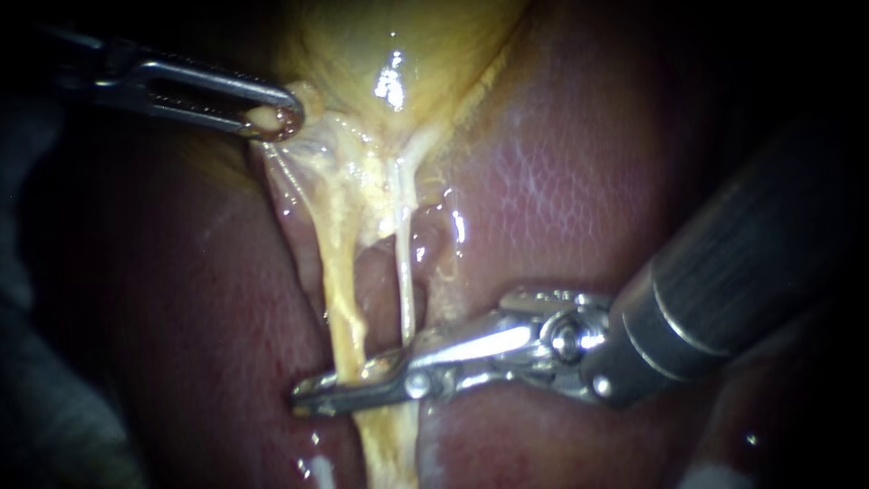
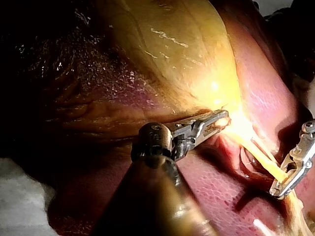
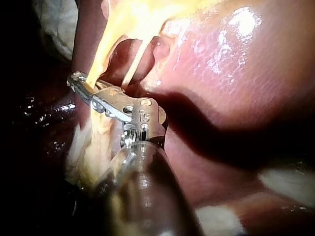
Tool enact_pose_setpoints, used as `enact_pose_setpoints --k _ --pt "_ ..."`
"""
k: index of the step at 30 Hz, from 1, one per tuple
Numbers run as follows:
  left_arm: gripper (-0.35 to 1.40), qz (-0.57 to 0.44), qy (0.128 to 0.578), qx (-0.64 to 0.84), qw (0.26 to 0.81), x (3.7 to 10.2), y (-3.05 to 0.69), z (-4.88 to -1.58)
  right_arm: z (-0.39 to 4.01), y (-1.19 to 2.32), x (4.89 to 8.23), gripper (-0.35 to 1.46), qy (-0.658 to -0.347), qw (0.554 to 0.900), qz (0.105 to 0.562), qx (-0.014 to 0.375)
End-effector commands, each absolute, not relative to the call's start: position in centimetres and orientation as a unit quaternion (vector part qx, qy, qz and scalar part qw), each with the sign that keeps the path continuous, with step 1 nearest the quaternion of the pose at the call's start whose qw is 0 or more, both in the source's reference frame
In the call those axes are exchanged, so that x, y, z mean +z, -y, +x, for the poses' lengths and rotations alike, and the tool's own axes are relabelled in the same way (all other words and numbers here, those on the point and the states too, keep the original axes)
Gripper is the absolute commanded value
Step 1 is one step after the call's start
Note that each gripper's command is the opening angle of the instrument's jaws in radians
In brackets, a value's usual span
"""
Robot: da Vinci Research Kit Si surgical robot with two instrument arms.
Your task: Going back first clip left tube
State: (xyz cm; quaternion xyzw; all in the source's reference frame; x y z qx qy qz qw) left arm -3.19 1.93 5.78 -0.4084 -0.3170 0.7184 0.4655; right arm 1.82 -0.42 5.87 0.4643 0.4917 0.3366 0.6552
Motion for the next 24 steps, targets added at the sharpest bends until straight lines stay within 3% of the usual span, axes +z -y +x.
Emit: enact_pose_setpoints --k 1,6,10,13,20,24 --pt "-0.35 -0.408 0.317 0.718 0.466 5.78 -1.93 -3.19 1.82 0.42 5.87 -0.35 -0.492 0.655 0.464 0.337" --pt "-0.35 -0.408 0.317 0.718 0.466 5.78 -1.93 -3.19 1.82 0.43 5.89 -0.30 -0.496 0.658 0.460 0.330" --pt "-0.35 -0.408 0.317 0.718 0.466 5.78 -1.93 -3.19 1.86 0.44 6.00 0.20 -0.517 0.683 0.419 0.299" --pt "-0.35 -0.408 0.317 0.718 0.466 5.78 -1.93 -3.19 1.86 0.46 6.15 0.39 -0.505 0.699 0.405 0.305" --pt "-0.35 -0.408 0.317 0.718 0.466 5.78 -1.92 -3.19 1.77 0.47 6.47 0.49 -0.501 0.723 0.369 0.301" --pt "-0.35 -0.408 0.317 0.718 0.465 5.78 -1.92 -3.18 1.66 0.44 6.45 0.49 -0.507 0.741 0.328 0.294"
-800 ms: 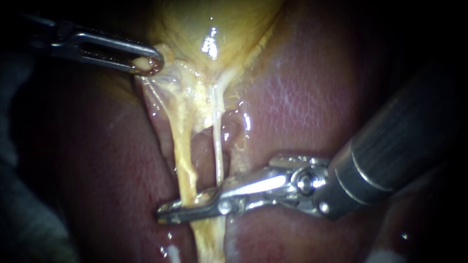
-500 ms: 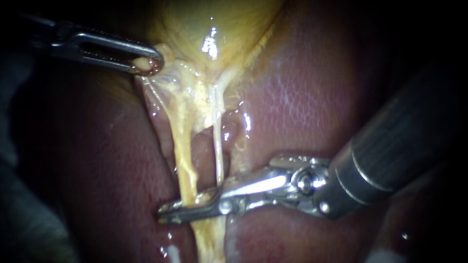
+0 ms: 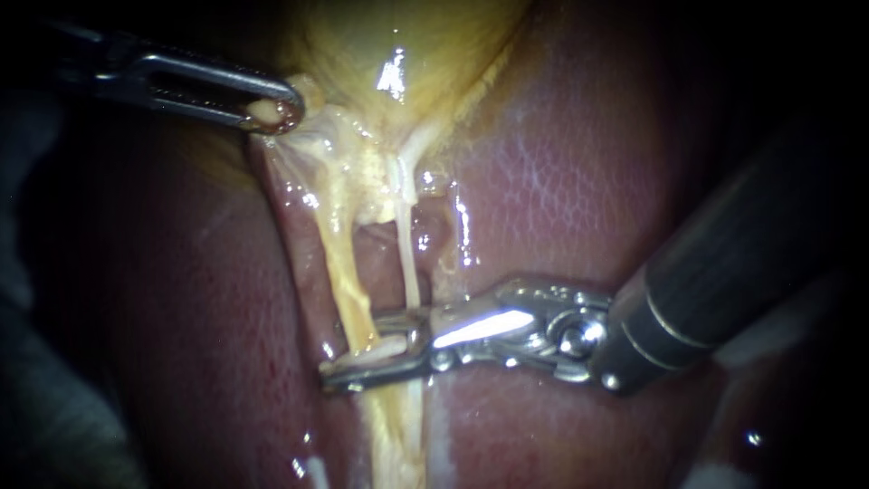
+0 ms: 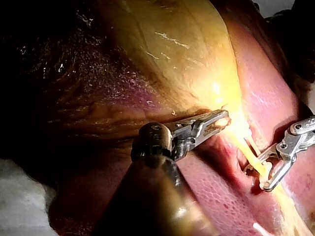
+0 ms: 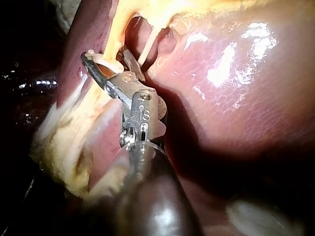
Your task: Going back first clip left tube
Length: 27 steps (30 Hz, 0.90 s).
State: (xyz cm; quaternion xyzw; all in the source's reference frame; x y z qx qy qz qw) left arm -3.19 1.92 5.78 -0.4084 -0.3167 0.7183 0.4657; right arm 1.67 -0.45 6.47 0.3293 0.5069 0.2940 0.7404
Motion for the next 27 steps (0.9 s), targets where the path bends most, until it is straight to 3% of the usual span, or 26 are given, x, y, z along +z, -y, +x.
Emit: enact_pose_setpoints --k 1,9,17,21,27 --pt "-0.35 -0.408 0.317 0.718 0.465 5.78 -1.92 -3.18 1.63 0.43 6.42 0.49 -0.508 0.743 0.326 0.289" --pt "-0.35 -0.408 0.317 0.718 0.465 5.78 -1.92 -3.18 1.31 0.29 6.13 0.50 -0.512 0.778 0.287 0.221" --pt "-0.35 -0.408 0.317 0.718 0.465 5.77 -1.92 -3.18 1.06 0.21 5.92 0.50 -0.522 0.785 0.276 0.190" --pt "-0.35 -0.408 0.317 0.718 0.465 5.77 -1.92 -3.17 0.91 0.19 5.83 0.50 -0.527 0.794 0.261 0.156" --pt "-0.35 -0.408 0.317 0.718 0.465 5.77 -1.91 -3.17 0.71 0.13 5.66 0.50 -0.492 0.835 0.221 0.104"
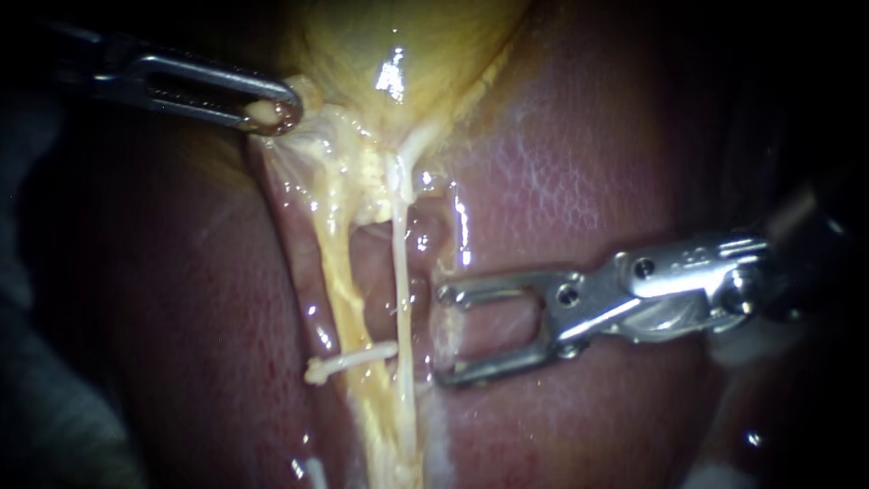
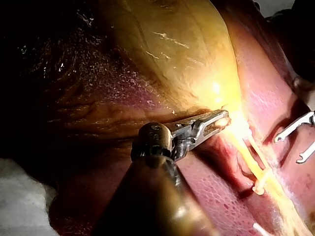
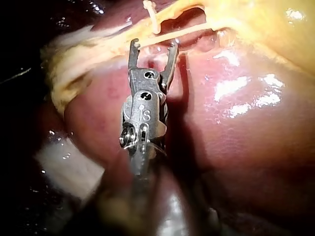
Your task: Going back first clip left tube
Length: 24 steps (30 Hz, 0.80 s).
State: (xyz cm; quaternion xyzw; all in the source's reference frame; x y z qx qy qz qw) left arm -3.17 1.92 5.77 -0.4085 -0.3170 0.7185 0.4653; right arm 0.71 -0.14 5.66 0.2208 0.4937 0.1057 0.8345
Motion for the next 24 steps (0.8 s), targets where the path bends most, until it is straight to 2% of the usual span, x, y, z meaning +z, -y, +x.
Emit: enact_pose_setpoints --k 1,13,24 --pt "-0.35 -0.408 0.317 0.718 0.465 5.77 -1.91 -3.17 0.68 0.12 5.63 0.50 -0.489 0.839 0.216 0.099" --pt "-0.35 -0.409 0.312 0.719 0.467 5.83 -1.86 -3.23 0.31 -0.16 5.36 0.50 -0.484 0.852 0.180 0.085" --pt "-0.35 -0.412 0.316 0.725 0.454 6.26 -1.68 -3.57 0.27 -0.17 5.35 0.50 -0.484 0.852 0.179 0.083"
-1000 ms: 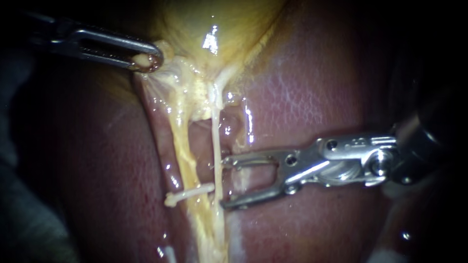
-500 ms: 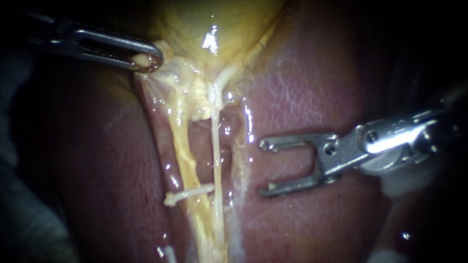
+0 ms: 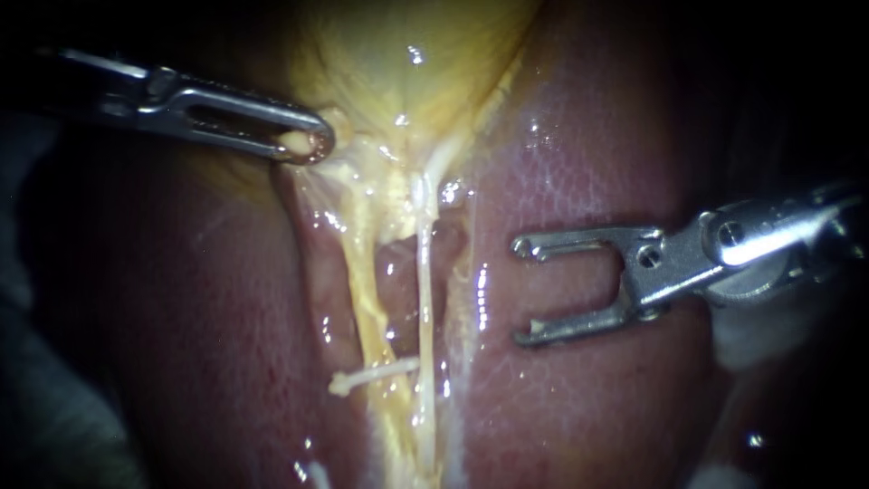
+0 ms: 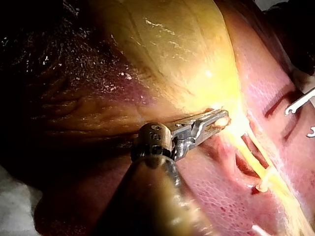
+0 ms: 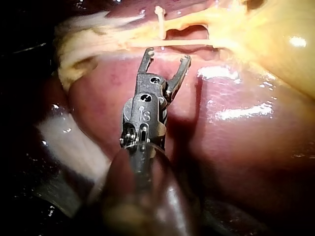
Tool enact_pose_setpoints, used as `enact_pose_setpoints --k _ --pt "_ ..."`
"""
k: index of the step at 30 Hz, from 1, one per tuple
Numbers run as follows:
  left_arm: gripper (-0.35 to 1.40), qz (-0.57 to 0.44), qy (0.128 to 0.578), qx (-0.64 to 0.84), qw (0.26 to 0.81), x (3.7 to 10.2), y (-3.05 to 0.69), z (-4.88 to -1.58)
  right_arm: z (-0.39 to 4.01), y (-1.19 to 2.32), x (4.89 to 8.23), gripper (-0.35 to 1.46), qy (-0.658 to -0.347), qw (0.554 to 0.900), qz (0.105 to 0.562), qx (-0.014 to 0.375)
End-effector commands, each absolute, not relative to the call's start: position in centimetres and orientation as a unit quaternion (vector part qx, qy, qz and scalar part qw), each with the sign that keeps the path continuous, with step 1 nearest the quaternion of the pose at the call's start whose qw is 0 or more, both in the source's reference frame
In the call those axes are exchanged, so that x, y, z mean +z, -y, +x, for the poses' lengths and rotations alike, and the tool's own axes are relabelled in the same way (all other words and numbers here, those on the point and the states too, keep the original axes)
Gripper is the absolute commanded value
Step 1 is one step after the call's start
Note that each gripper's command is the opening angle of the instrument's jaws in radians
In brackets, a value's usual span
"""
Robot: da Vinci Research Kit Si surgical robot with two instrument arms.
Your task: Going back first clip left tube
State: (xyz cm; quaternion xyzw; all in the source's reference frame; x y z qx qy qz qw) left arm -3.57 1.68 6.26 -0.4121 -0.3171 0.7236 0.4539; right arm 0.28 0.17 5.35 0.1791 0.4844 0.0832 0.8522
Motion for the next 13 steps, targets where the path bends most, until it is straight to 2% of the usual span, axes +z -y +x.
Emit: enact_pose_setpoints --k 1,13 --pt "-0.35 -0.412 0.317 0.725 0.453 6.29 -1.68 -3.59 0.27 -0.17 5.35 0.50 -0.484 0.852 0.179 0.083" --pt "-0.35 -0.410 0.321 0.725 0.451 6.34 -1.66 -3.60 0.27 -0.16 5.34 0.50 -0.484 0.852 0.179 0.083"
